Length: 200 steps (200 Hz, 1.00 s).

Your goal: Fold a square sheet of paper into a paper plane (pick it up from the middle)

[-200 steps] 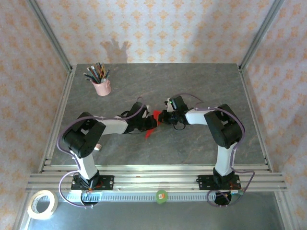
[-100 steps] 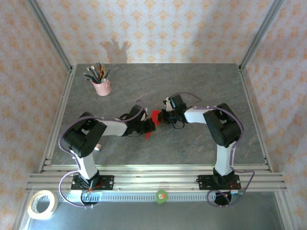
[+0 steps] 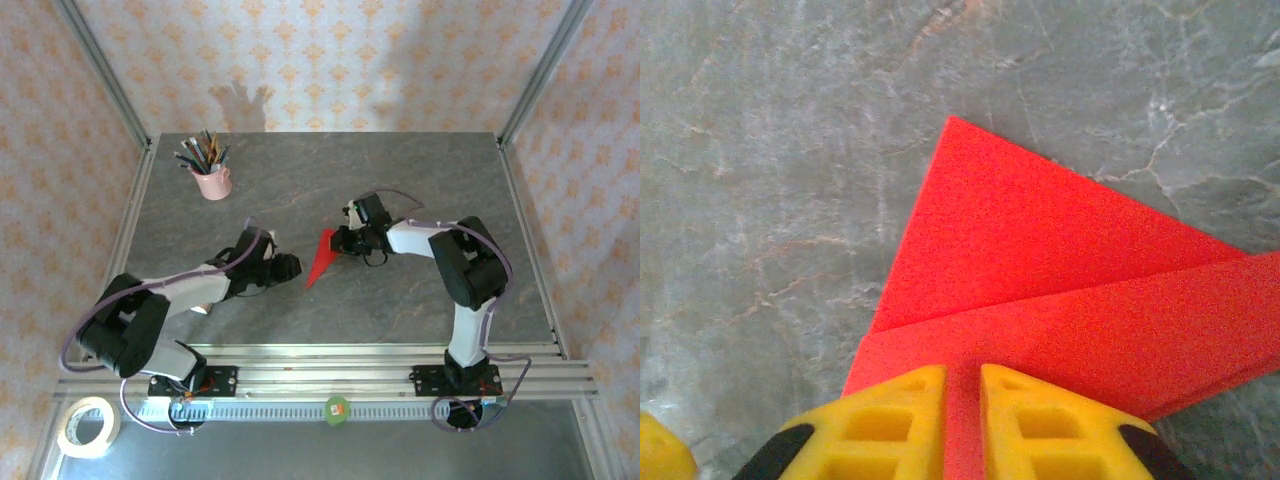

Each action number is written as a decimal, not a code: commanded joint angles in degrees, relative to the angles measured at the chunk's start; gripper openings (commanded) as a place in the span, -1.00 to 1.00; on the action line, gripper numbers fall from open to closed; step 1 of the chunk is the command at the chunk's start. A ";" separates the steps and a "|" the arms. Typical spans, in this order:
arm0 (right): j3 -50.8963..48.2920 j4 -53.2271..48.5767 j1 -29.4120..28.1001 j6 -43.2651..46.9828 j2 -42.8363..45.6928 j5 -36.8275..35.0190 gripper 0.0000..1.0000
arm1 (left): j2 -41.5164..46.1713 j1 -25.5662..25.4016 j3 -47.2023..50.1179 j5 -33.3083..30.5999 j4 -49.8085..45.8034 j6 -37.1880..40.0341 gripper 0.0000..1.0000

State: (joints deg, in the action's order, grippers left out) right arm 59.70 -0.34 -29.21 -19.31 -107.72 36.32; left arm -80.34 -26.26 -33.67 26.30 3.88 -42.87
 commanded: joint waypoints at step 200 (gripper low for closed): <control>10.47 -21.25 -14.73 -21.75 0.26 -36.11 0.08 | 5.88 10.35 -4.53 -18.72 -8.26 17.30 0.99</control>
State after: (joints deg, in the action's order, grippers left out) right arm 67.83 -17.65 -43.94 -40.36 -105.95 2.98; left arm -74.37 -16.71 -38.79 9.80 -4.54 -26.87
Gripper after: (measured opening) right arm 0.544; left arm 0.992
